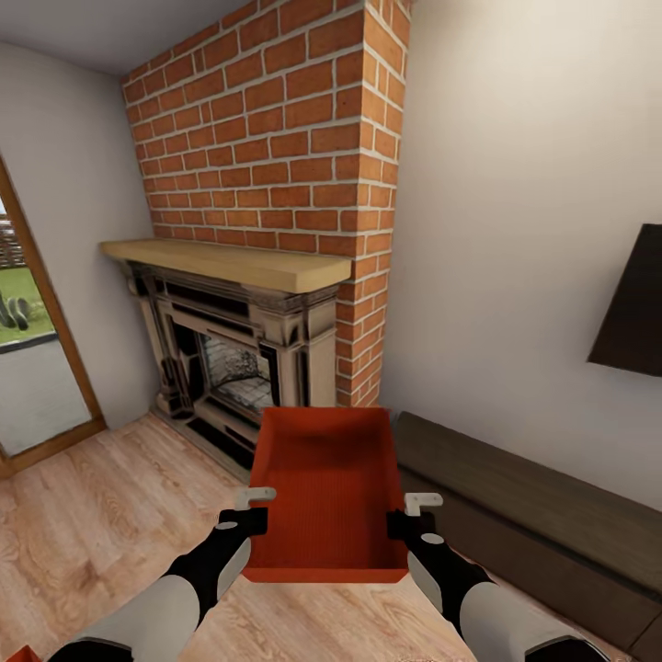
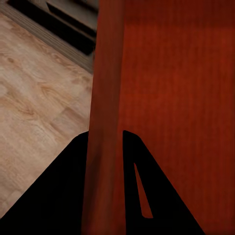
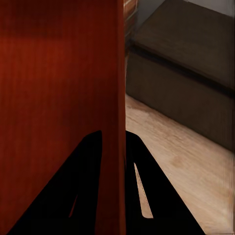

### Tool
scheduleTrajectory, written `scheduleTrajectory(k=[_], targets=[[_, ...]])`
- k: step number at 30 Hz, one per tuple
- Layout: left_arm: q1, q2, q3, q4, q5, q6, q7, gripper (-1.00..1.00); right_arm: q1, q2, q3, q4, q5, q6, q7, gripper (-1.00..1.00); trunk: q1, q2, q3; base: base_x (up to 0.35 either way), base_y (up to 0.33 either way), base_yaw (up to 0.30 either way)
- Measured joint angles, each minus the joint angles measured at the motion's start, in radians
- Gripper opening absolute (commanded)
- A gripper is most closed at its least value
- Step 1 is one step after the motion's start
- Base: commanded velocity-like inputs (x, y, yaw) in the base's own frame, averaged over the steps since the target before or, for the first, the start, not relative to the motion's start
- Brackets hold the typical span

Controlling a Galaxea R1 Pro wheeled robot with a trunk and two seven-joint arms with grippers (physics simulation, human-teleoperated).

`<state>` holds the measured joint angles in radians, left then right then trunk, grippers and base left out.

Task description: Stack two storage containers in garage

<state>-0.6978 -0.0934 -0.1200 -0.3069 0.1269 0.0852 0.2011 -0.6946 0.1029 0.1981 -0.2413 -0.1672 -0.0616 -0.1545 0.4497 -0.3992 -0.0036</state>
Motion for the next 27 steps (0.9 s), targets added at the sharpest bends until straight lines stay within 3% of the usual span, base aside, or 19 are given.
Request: scheduleTrajectory(k=[27], targets=[[0.0,0.0,-0.002,0.004,0.002,0.0,0.0,-1.0,0.0,0.0,0.0,0.004,0.0,0.0,0.0,-1.0,0.0,0.0,0.0,0.0,0.0,-0.244]])
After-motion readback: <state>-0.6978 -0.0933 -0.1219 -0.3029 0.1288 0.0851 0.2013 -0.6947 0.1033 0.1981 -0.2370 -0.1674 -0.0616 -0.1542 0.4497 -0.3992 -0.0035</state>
